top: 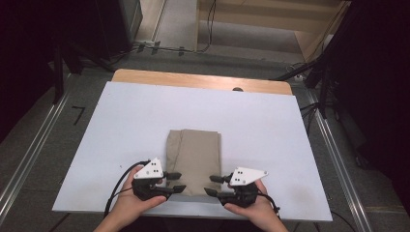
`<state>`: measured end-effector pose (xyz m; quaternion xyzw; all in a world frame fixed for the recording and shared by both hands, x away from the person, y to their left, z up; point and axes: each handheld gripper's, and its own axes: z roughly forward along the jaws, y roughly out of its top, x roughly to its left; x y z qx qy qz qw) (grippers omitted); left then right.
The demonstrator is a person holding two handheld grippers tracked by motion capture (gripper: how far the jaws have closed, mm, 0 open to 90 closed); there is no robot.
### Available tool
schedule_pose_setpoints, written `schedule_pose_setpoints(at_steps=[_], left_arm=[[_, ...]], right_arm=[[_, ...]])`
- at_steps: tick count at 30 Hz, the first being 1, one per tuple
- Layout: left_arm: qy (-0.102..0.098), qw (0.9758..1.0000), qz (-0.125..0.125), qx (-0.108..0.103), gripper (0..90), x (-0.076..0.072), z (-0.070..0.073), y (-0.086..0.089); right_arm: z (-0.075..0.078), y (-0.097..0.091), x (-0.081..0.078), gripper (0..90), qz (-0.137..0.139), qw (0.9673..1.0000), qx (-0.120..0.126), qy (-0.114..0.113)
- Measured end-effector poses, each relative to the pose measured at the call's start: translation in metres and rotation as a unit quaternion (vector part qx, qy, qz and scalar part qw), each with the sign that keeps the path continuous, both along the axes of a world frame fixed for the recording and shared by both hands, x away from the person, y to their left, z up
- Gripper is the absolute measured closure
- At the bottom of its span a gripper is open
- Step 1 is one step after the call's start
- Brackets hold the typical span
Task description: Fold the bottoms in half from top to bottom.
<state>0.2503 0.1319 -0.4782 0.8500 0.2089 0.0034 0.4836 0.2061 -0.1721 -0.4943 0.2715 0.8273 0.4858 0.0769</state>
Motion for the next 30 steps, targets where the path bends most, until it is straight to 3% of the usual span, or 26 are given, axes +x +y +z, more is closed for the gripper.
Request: schedule_pose_setpoints(at_steps=[1,3,6,10,13,17,19,21,24,26,28,30], left_arm=[[0.000,0.9999,0.006,-0.010,38.7,0.007,0.004,0.001],[-0.005,0.9997,0.021,-0.010,29.3,0.023,0.009,0.000],[0.007,0.9996,0.027,-0.012,18.0,0.052,0.012,-0.003],[0.016,0.9990,0.040,-0.009,14.8,0.091,0.009,-0.011],[0.020,0.9982,0.056,0.000,15.1,0.116,0.004,-0.016],[0.043,0.9961,0.076,0.015,15.2,0.142,-0.009,-0.021],[0.052,0.9946,0.083,0.035,15.9,0.152,-0.018,-0.023],[0.062,0.9926,0.097,0.038,18.4,0.160,-0.025,-0.021],[0.071,0.9896,0.117,0.043,22.3,0.168,-0.026,-0.020],[0.072,0.9879,0.122,0.063,24.5,0.170,-0.027,-0.021],[0.073,0.9882,0.117,0.067,27.8,0.170,-0.028,-0.021],[0.075,0.9893,0.105,0.068,36.6,0.168,-0.028,-0.022]], right_arm=[[0.005,-0.003,0.007,45.5,-0.010,0.9999,-0.001,-0.003],[0.011,-0.010,0.025,43.2,-0.041,0.9991,0.008,0.003],[0.016,-0.018,0.055,43.2,-0.072,0.9973,0.005,0.010],[0.015,-0.019,0.096,43.3,-0.091,0.9954,-0.024,0.018],[0.010,-0.019,0.123,43.6,-0.102,0.9938,-0.030,0.034],[-0.005,-0.019,0.151,44.7,-0.116,0.9908,-0.039,0.058],[-0.012,-0.019,0.160,44.7,-0.120,0.9897,-0.037,0.068],[-0.017,-0.018,0.167,44.1,-0.125,0.9884,-0.047,0.072],[-0.021,-0.015,0.174,42.8,-0.124,0.9881,-0.054,0.074],[-0.023,-0.014,0.177,42.9,-0.121,0.9880,-0.058,0.077],[-0.025,-0.012,0.180,42.9,-0.117,0.9882,-0.056,0.082],[-0.025,-0.012,0.181,44.1,-0.112,0.9884,-0.057,0.086]])
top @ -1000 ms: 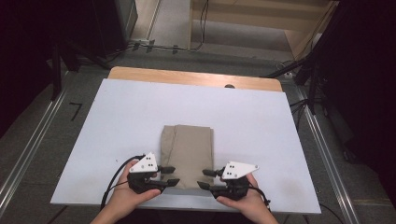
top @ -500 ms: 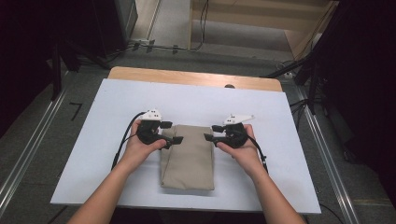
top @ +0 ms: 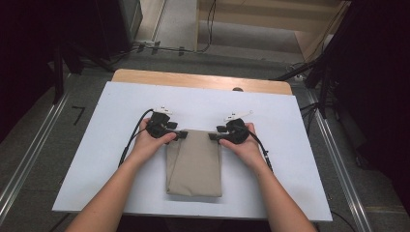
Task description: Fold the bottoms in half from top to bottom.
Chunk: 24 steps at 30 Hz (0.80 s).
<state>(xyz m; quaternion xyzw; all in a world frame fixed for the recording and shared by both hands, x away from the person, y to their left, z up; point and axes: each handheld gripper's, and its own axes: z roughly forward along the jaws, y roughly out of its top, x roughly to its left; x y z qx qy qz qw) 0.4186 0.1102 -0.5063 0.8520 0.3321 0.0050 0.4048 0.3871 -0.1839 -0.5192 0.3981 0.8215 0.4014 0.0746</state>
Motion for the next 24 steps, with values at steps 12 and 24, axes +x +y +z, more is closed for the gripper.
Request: schedule_pose_setpoints(at_steps=[12,24], left_arm=[[-0.029,0.9992,-0.025,0.012,82.5,-0.006,0.009,-0.006],[-0.096,0.9944,-0.029,-0.033,83.5,0.030,0.055,-0.019]], right_arm=[[0.003,-0.002,-0.002,77.9,0.033,0.9983,0.038,0.030],[0.049,-0.021,0.024,78.4,-0.029,0.9978,0.051,-0.031]])
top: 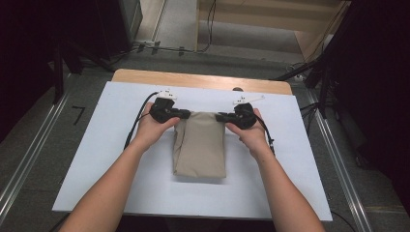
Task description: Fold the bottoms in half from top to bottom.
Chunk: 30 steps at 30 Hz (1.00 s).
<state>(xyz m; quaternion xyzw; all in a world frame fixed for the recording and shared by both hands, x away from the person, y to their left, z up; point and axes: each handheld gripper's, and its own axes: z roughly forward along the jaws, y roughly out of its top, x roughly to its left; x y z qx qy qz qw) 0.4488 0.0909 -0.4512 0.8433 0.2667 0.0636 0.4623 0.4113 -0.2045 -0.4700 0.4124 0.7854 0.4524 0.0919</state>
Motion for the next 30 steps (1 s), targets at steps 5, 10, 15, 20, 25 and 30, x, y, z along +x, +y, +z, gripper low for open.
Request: schedule_pose_setpoints(at_steps=[5,10,15,20,25,30], left_arm=[[-0.028,0.9973,0.066,-0.017,43.3,0.010,0.013,0.003],[-0.024,0.9975,0.061,-0.025,30.8,-0.002,0.011,0.015],[-0.016,0.9971,0.048,-0.056,20.3,-0.019,0.005,0.029],[-0.021,0.9965,0.020,-0.078,13.4,-0.044,0.004,0.041],[-0.026,0.9952,0.010,-0.094,13.1,-0.068,0.006,0.054],[-0.025,0.9935,-0.013,-0.111,9.5,-0.094,0.008,0.065]], right_arm=[[0.015,-0.007,0.012,46.4,-0.068,0.9975,0.016,-0.006],[0.017,-0.017,0.002,37.7,-0.072,0.9971,0.013,-0.021],[0.013,-0.026,-0.020,24.3,-0.079,0.9961,0.014,-0.037],[0.010,-0.037,-0.046,13.5,-0.074,0.9958,0.024,-0.049],[0.008,-0.046,-0.071,7.3,-0.069,0.9953,0.030,-0.061],[0.003,-0.053,-0.096,0.1,-0.060,0.9953,0.037,-0.066]])
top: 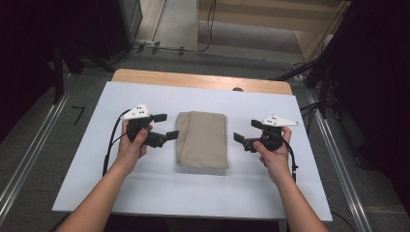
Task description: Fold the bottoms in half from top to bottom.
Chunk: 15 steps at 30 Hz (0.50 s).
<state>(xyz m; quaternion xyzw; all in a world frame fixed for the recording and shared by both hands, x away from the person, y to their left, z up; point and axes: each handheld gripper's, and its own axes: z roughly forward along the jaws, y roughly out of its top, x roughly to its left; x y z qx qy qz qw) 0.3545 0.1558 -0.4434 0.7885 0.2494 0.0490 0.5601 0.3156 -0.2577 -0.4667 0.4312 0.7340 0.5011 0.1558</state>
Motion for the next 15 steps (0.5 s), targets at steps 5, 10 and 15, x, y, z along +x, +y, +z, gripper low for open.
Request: schedule_pose_setpoints(at_steps=[5,10,15], left_arm=[[-0.010,0.9999,-0.002,-0.007,7.2,-0.024,0.000,0.018],[-0.009,0.9999,0.004,-0.012,0.0,-0.044,-0.007,0.037],[-0.003,0.9998,0.016,-0.015,0.0,-0.061,-0.021,0.058]], right_arm=[[-0.001,-0.014,-0.024,0.1,-0.008,0.9999,0.004,-0.007],[-0.005,-0.024,-0.048,0.0,-0.008,0.9998,-0.013,-0.013],[-0.009,-0.035,-0.071,0.0,-0.012,0.9995,-0.020,-0.021]])
